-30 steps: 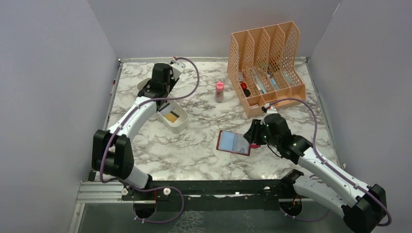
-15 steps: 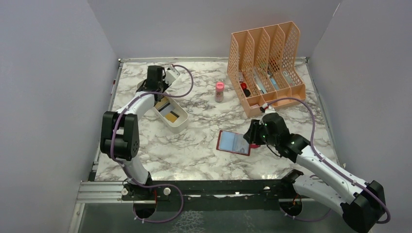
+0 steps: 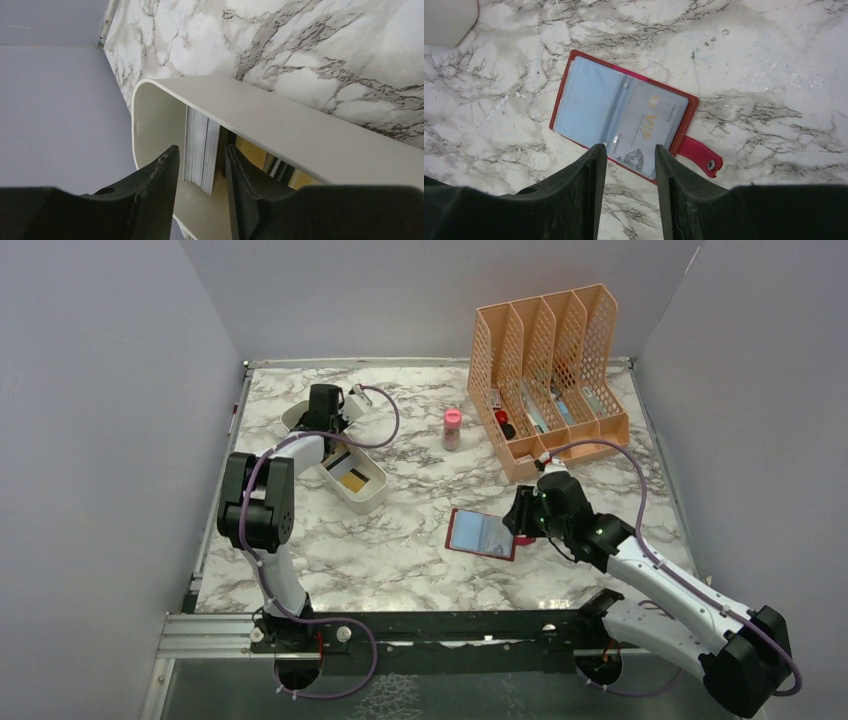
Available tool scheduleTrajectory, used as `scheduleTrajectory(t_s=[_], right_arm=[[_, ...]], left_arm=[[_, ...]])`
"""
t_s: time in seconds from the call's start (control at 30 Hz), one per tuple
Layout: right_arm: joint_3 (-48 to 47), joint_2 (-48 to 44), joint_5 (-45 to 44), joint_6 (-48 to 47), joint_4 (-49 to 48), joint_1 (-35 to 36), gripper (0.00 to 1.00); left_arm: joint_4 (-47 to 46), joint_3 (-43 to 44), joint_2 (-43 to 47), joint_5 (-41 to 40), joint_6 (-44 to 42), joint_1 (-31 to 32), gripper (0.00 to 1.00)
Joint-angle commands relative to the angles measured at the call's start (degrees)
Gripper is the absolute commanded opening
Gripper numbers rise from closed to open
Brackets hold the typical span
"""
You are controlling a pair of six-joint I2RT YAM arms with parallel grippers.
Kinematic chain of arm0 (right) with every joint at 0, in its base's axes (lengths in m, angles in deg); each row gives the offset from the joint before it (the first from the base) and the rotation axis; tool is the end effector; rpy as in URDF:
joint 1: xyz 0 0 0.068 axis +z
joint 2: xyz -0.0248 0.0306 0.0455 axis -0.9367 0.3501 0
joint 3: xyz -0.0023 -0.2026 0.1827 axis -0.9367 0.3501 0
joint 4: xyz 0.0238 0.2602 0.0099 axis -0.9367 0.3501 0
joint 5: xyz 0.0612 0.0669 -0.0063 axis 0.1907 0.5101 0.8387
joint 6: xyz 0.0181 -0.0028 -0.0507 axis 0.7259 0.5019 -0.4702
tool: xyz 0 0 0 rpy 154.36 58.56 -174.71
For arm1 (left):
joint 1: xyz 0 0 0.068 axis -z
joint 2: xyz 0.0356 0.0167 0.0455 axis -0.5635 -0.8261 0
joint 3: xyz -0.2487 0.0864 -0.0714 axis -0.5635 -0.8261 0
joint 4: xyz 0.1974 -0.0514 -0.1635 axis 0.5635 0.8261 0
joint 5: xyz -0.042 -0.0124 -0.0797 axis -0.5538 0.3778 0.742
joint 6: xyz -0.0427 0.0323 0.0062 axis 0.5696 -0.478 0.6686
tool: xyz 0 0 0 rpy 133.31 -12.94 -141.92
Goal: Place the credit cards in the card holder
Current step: Pick up the credit card from the storage box.
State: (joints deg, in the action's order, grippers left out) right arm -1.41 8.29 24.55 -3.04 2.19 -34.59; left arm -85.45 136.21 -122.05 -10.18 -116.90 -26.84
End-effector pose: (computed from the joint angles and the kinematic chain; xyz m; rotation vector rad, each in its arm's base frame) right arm 0.1581 0.1061 0.2281 -0.0502 2.3449 0.4595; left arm 0.4035 -0.0439 0.1881 0.9476 2.0946 0.6597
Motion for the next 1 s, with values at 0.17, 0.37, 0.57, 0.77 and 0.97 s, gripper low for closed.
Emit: scheduleTrajectory(t_s=[0.17, 0.37, 0.57, 0.77, 0.97], right_arm=[[-2.1, 0.5, -3.5, -0.8, 0.9, 0.3, 0.45], [-2.1, 0.3, -3.7, -0.7, 1.1, 0.3, 0.45], [-2.0, -0.5, -3.3, -0.5, 1.5, 0.3, 0.45], [-1.8, -0.3, -4.2, -0.9, 0.6, 0.3, 0.45], [-2.3, 1.0, -4.1, -1.2, 0.9, 0.3, 0.45]], left_arm=[[-6.1, -1.4, -2.5, -3.1, -2.4, -0.4, 0.46], [-8.9, -1.4, -4.0, -5.8, -3.0, -0.4, 0.46], [-10.4, 0.7, -6.6, -7.1, -3.8, -0.4, 0.45], [-10.8, 0.9, -8.0, -7.5, -4.0, -0.4, 0.45], [-10.3, 1.8, -7.6, -7.4, -4.3, -0.4, 0.35]])
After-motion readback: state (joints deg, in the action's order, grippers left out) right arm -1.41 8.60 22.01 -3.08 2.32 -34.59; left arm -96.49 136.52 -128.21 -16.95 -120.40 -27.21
